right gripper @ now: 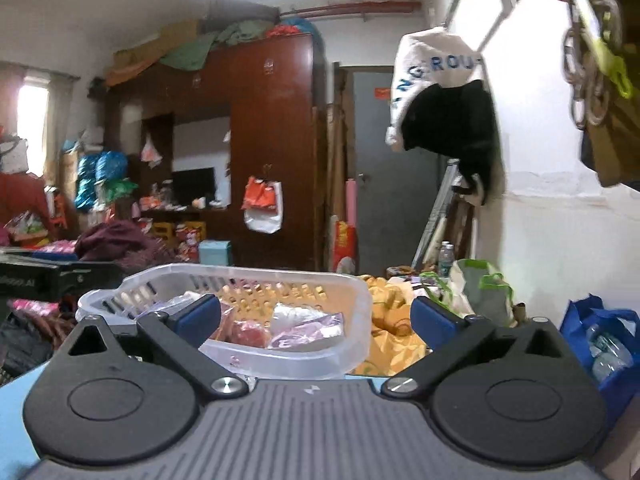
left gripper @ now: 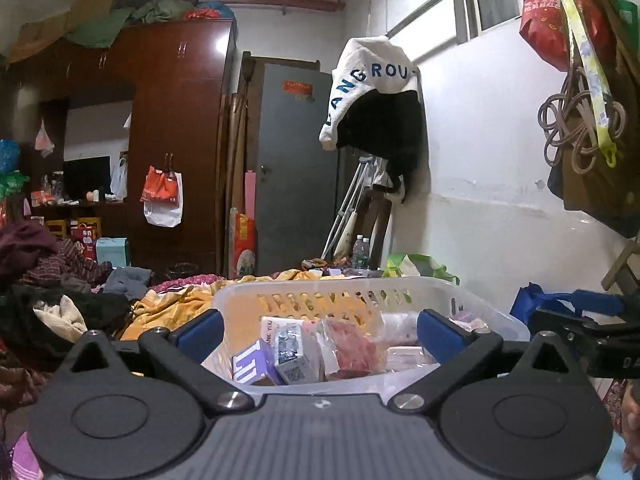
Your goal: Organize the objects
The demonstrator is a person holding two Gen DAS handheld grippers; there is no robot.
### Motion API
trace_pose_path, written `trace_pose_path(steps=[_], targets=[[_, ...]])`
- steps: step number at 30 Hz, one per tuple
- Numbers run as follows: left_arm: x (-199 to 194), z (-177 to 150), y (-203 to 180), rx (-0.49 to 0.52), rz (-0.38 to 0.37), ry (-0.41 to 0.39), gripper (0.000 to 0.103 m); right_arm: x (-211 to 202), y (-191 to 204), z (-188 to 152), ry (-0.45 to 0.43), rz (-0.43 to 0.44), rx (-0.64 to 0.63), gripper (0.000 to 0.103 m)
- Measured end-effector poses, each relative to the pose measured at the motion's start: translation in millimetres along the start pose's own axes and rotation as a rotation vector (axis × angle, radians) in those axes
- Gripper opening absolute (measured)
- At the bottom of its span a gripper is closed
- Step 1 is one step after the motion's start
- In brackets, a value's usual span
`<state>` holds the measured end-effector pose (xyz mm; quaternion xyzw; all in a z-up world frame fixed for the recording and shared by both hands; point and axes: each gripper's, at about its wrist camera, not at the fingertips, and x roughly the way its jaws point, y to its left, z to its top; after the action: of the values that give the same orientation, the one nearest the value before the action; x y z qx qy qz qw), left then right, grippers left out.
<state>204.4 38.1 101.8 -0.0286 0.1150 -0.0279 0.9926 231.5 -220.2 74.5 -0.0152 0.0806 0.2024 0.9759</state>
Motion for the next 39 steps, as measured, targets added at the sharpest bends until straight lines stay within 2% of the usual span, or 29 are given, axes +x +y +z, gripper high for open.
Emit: trace_pose_path(steps=[3,6,10,39], targets=[[-2,-2,-1,0.012,-0.007,0.01,0.103,3,-2,-2,0.02,-0.009,0.039,0.103],[-1,-6,-1,0.019,0.002,0.016,0.103,10,-3,-4,0.056,0.037,0.031,0.103],[2,-10,-1,0.019,0.006,0.037,0.103,13,-1,-12,0.07,0.035,0.024,0.103],[4,-17,-17,0.051,0.014,0.083,0.103,3,2,-21,0.023,0.05,-0.011,0.103]])
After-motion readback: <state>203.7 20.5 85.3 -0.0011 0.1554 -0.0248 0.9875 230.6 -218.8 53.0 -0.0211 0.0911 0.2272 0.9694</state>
